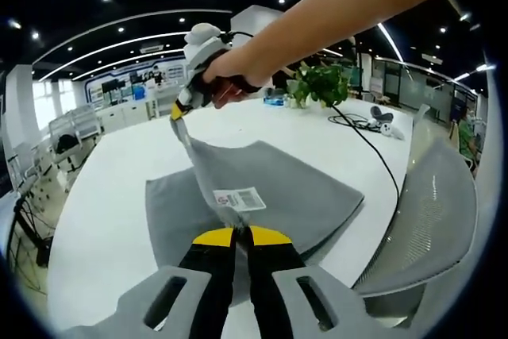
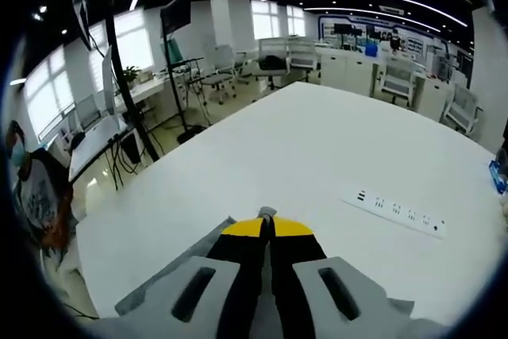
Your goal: Fold the towel on the table until its edges align and the towel forms a compact rectangular stack.
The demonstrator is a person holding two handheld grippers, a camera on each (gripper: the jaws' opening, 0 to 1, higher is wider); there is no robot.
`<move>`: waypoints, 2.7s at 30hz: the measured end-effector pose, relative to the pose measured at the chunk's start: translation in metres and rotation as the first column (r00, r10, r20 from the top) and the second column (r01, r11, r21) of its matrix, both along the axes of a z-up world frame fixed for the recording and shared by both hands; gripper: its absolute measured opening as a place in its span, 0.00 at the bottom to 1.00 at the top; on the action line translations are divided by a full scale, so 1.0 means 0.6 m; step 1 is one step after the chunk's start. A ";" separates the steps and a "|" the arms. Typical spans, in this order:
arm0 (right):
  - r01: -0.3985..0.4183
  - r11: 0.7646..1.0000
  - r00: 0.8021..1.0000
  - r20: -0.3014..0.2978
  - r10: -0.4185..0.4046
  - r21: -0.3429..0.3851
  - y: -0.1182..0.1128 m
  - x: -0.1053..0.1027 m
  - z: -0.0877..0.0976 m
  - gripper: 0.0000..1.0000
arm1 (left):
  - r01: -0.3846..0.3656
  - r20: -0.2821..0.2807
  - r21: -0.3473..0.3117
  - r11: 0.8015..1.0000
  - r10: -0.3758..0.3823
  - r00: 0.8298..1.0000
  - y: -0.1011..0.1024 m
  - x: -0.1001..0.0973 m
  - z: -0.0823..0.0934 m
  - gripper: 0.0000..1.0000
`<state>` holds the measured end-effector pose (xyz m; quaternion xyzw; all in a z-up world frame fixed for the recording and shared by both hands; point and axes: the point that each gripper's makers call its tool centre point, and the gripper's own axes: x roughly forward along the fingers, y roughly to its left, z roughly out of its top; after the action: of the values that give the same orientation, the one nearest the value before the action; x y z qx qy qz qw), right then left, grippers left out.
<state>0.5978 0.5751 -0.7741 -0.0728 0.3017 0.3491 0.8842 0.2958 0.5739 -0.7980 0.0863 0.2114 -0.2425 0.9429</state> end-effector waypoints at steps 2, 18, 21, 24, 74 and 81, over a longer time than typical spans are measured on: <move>-0.004 1.000 1.000 0.000 0.004 -0.001 0.006 -0.003 -0.001 0.00 | 0.000 -0.002 0.000 1.000 0.000 1.000 0.002 0.000 -0.002 0.05; -0.059 0.998 0.998 -0.003 0.059 -0.014 0.065 -0.014 -0.017 0.00 | -0.036 -0.030 -0.020 0.999 0.035 0.999 0.030 -0.004 -0.018 0.05; -0.069 0.997 0.998 -0.002 0.069 -0.025 0.073 -0.016 -0.027 0.00 | -0.047 -0.044 -0.022 0.999 0.046 0.998 0.037 -0.005 -0.029 0.05; -0.071 0.997 0.997 -0.008 0.071 -0.031 0.077 -0.016 -0.041 0.00 | -0.051 -0.054 -0.019 0.999 0.049 0.997 0.039 -0.006 -0.037 0.05; -0.095 0.992 0.995 -0.051 0.091 -0.079 0.134 -0.010 -0.170 0.00 | -0.085 -0.230 0.047 0.995 0.094 0.969 0.081 -0.014 -0.167 0.08; -0.082 0.994 0.995 -0.068 0.077 -0.070 0.136 -0.006 -0.181 0.01 | -0.097 -0.235 0.054 0.994 0.107 0.966 0.088 -0.015 -0.173 0.12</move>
<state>0.5939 0.6566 -0.8825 -0.1055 0.3397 0.3750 0.8561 0.2867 0.6267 -0.9016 0.0657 0.3322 -0.1979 0.9199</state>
